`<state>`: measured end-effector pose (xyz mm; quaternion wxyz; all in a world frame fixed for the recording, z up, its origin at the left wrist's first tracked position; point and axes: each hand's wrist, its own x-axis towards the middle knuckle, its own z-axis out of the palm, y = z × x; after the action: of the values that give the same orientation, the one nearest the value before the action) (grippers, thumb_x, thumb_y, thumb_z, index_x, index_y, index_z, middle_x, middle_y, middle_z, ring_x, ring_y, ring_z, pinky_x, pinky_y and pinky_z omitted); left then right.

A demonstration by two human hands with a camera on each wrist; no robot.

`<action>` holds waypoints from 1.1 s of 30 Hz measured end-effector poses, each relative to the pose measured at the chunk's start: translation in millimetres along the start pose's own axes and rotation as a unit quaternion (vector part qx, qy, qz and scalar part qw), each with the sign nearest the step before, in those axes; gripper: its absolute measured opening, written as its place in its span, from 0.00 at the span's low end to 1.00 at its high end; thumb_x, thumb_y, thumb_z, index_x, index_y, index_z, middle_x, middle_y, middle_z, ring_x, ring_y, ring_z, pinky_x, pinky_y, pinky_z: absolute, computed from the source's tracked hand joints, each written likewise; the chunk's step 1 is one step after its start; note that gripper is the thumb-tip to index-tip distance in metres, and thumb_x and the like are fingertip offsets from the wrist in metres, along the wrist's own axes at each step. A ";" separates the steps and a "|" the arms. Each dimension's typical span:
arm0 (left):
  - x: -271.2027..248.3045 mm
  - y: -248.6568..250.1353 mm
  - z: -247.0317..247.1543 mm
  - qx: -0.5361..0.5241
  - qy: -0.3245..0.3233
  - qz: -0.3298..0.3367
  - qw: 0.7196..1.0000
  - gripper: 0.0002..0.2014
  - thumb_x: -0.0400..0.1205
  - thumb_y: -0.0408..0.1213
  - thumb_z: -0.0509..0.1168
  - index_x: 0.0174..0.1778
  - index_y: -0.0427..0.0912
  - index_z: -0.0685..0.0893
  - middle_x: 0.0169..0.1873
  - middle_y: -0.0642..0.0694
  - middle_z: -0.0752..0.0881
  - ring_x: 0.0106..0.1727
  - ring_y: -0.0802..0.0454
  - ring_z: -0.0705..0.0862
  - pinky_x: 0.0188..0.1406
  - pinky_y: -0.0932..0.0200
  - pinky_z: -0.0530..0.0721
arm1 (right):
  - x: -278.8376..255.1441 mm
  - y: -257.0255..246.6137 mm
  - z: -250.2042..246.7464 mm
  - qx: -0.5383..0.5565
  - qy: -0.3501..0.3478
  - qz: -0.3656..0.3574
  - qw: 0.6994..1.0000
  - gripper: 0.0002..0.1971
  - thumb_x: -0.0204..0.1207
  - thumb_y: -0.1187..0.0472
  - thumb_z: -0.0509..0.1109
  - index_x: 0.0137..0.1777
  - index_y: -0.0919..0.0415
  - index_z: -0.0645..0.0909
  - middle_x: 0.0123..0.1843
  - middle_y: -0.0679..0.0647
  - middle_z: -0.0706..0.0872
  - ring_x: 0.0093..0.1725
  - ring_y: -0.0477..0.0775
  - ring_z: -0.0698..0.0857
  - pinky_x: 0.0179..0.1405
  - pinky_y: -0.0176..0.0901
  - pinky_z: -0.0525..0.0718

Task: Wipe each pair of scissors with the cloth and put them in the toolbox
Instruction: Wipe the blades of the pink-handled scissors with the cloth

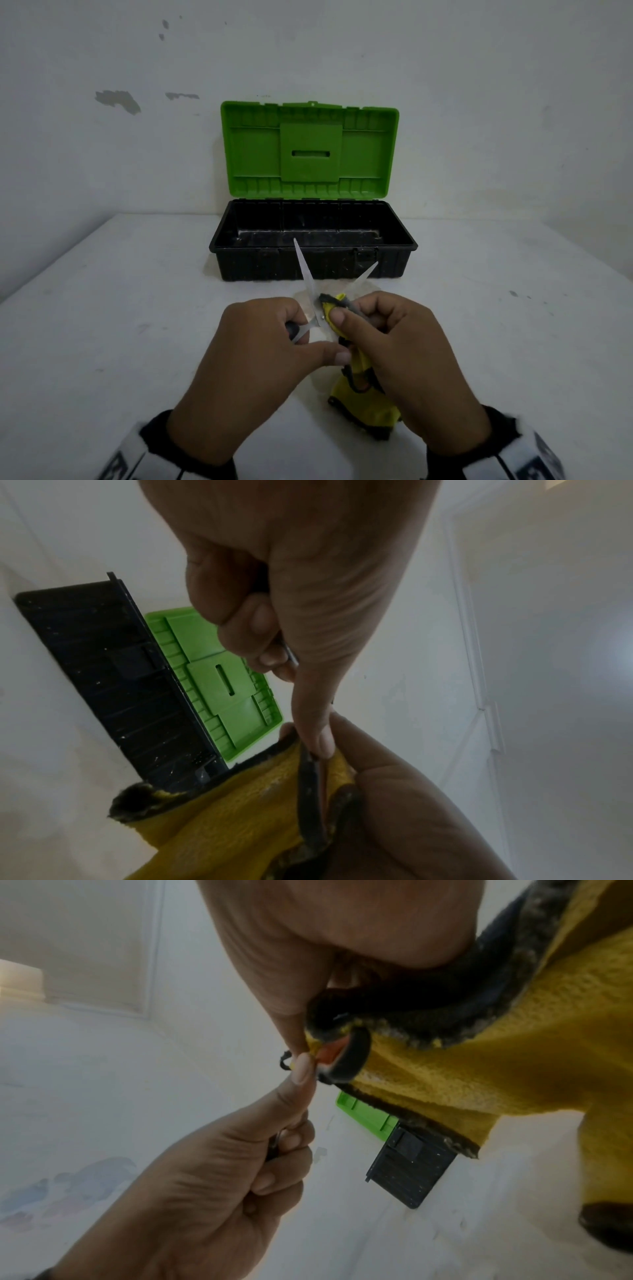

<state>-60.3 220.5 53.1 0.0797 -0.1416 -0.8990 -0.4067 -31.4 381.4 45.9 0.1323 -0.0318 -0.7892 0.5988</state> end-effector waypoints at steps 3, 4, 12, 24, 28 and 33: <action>0.0 1.0 0.9 0.015 -0.001 0.012 1.000 0.27 0.50 0.72 0.72 0.21 0.50 0.76 0.17 0.53 0.75 0.22 0.62 0.73 0.22 0.68 0.72 | 1.4 0.4 1.6 -0.041 0.023 -0.021 0.999 0.13 0.73 0.51 0.78 0.33 0.57 0.84 0.27 0.54 0.87 0.24 0.47 0.82 0.25 0.42 0.84; -0.8 2.4 1.1 0.025 -0.003 0.014 1.000 0.27 0.51 0.72 0.72 0.22 0.50 0.76 0.17 0.53 0.75 0.21 0.61 0.72 0.21 0.68 0.71 | 2.9 -0.4 1.3 -0.055 0.035 -0.033 0.997 0.13 0.74 0.51 0.77 0.33 0.57 0.84 0.27 0.54 0.87 0.23 0.44 0.81 0.24 0.37 0.83; 4.1 -1.5 3.8 0.023 0.002 0.013 1.000 0.26 0.52 0.70 0.75 0.22 0.51 0.77 0.18 0.53 0.75 0.27 0.72 0.76 0.30 0.76 0.74 | 8.9 0.6 -3.4 -0.058 0.016 -0.026 0.998 0.14 0.74 0.51 0.77 0.33 0.59 0.85 0.28 0.56 0.88 0.27 0.54 0.86 0.25 0.40 0.83; 2.2 3.8 5.7 0.061 0.012 0.013 0.998 0.24 0.56 0.66 0.77 0.22 0.52 0.74 0.18 0.55 0.74 0.21 0.61 0.72 0.21 0.70 0.66 | 9.3 1.8 4.7 -0.068 0.046 -0.042 0.996 0.14 0.74 0.50 0.77 0.31 0.54 0.83 0.27 0.53 0.87 0.23 0.42 0.81 0.24 0.32 0.80; 1.1 -0.2 3.3 0.027 0.018 0.035 0.999 0.27 0.53 0.70 0.75 0.21 0.50 0.75 0.16 0.55 0.75 0.22 0.61 0.73 0.23 0.68 0.73 | 16.2 3.1 -0.3 -0.041 0.087 -0.050 0.994 0.14 0.75 0.50 0.76 0.33 0.57 0.84 0.28 0.56 0.88 0.26 0.53 0.87 0.28 0.48 0.90; 2.7 -5.9 3.4 0.020 0.023 0.042 0.999 0.28 0.52 0.70 0.74 0.20 0.49 0.75 0.15 0.54 0.74 0.25 0.63 0.74 0.30 0.71 0.75 | 11.0 1.8 2.8 -0.062 0.060 -0.055 0.995 0.15 0.74 0.50 0.77 0.32 0.57 0.83 0.28 0.56 0.87 0.29 0.55 0.87 0.29 0.46 0.88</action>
<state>-64.8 219.9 47.4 0.1206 -0.1680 -0.8982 -0.3879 -42.8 381.6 45.3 0.2096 -0.0327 -0.8162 0.5374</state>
